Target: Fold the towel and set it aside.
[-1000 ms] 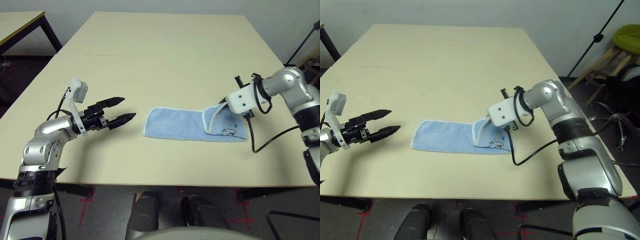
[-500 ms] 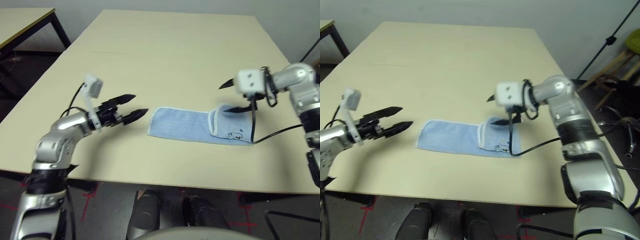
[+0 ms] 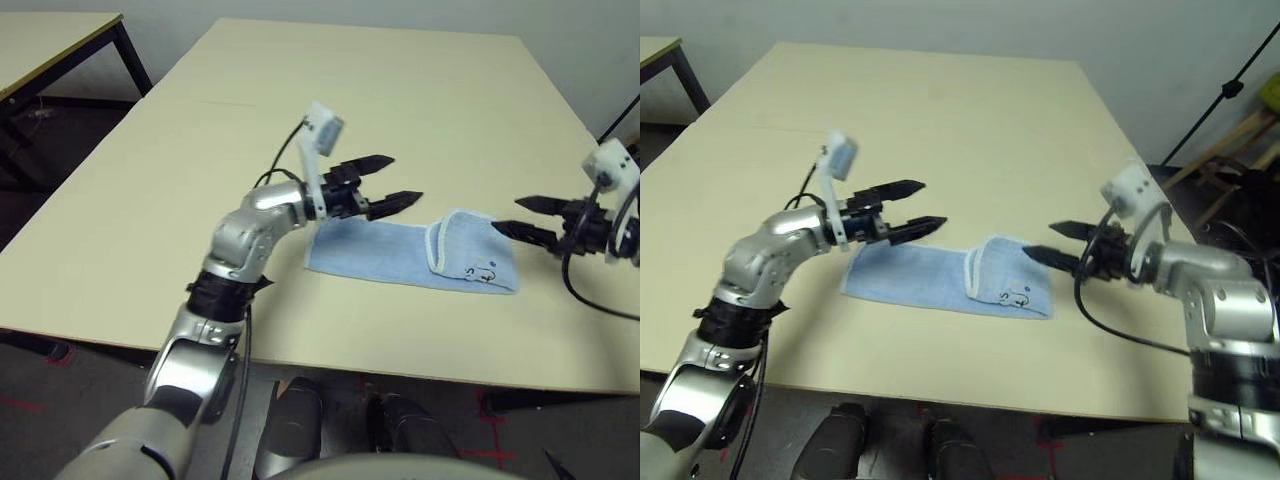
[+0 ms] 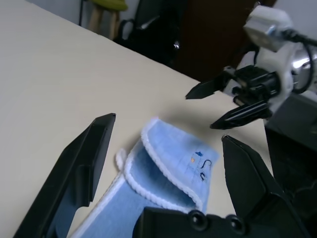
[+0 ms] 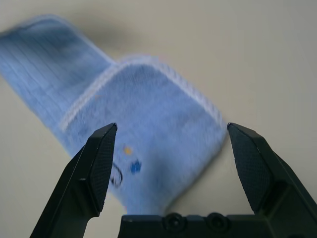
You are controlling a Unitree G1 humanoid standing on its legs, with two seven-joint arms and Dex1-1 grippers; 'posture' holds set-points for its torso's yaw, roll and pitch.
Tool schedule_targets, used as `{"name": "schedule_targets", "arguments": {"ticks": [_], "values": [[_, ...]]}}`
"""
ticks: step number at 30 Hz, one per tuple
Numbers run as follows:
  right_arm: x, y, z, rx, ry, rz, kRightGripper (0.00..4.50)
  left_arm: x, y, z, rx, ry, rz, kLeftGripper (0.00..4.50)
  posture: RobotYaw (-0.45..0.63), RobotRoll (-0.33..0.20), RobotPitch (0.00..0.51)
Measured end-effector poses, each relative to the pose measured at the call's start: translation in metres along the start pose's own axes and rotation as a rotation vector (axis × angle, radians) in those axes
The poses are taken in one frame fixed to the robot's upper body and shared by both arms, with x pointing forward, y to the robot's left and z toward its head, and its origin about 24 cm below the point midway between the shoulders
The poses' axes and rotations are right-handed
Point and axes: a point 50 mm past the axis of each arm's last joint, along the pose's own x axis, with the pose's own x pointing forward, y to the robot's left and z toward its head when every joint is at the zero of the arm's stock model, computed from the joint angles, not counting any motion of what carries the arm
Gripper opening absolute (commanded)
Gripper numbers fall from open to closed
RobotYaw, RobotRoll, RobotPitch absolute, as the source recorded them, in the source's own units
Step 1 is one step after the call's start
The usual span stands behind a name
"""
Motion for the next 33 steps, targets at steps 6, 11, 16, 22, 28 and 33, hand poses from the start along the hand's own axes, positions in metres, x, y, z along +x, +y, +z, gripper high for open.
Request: {"name": "schedule_targets", "arguments": {"ticks": [6,11,16,22,28,33], "values": [[-0.001,0.003,-0.003,-0.020,-0.018,-0.035,4.09,0.021,-0.004,-0.009,0.070,0.057,-0.089,4.50,0.06,0.000,0.143],[-0.001,0.003,-0.002,-0.037,-0.035,-0.041,2.43,0.031,-0.005,-0.013,0.077,0.083,-0.111,3.90,0.06,0.000,0.135],[-0.001,0.002,-0.002,-0.047,-0.045,-0.040,0.51,0.035,-0.005,-0.017,0.060,0.097,-0.120,2.12,0.07,0.000,0.131],[0.002,0.001,-0.003,-0.049,-0.051,-0.034,0.00,0.043,-0.005,-0.020,0.051,0.124,-0.124,0.11,0.08,0.000,0.134],[0.017,0.007,-0.001,-0.061,-0.076,-0.002,0.00,0.056,-0.010,-0.026,0.080,0.165,-0.161,0.05,0.08,0.000,0.133],[0.035,0.016,-0.008,-0.063,-0.077,0.019,0.00,0.074,-0.016,-0.032,0.107,0.209,-0.193,0.05,0.07,0.000,0.132]]}}
